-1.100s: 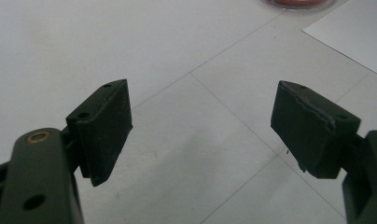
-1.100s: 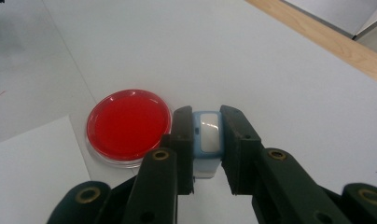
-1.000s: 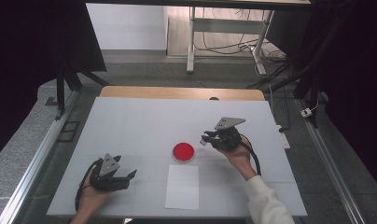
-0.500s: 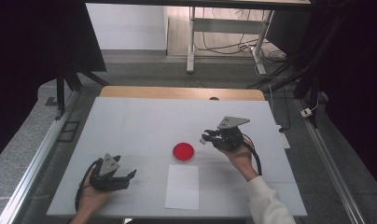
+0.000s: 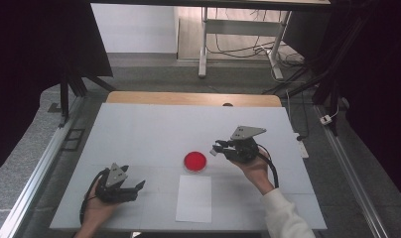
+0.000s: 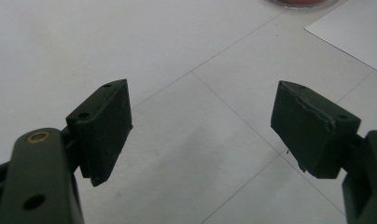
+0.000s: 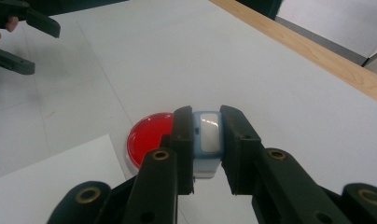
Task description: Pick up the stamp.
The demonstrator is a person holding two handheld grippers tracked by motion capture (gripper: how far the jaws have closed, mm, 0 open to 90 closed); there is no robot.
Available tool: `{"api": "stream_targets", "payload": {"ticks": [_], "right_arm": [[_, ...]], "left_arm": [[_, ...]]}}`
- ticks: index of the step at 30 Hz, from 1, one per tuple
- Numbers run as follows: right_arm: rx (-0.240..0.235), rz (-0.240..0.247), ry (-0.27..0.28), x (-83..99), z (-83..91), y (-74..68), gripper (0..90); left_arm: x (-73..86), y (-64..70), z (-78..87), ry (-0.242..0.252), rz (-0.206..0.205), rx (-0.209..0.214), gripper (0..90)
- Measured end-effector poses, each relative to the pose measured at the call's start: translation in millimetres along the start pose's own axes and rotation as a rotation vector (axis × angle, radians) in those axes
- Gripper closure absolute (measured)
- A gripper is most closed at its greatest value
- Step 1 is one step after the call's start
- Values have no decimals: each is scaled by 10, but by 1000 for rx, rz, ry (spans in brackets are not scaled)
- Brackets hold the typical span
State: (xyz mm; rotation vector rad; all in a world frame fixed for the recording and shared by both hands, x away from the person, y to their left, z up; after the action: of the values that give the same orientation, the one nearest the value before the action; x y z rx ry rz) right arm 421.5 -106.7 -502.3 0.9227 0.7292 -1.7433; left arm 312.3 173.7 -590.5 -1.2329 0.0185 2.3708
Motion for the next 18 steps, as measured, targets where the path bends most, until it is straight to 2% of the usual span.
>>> {"api": "stream_targets", "payload": {"ticks": [18], "right_arm": [[-43, 0, -6, 98, 28, -181, 746]], "left_arm": [[15, -9, -11, -7, 0, -5, 208]]}}
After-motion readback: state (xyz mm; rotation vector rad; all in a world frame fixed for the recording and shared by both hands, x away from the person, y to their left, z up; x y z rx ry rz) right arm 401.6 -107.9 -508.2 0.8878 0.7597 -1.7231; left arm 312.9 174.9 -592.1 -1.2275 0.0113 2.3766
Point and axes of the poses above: each handheld gripper's, and its own axes: z roughly backward along the jaws, x roughly out of its underside, y roughly to its right, the point moved 10 cm from there along -z, roughly forward along the jaws, and after that the axes turned 11 degrees about -x, right-handed, at the moved point
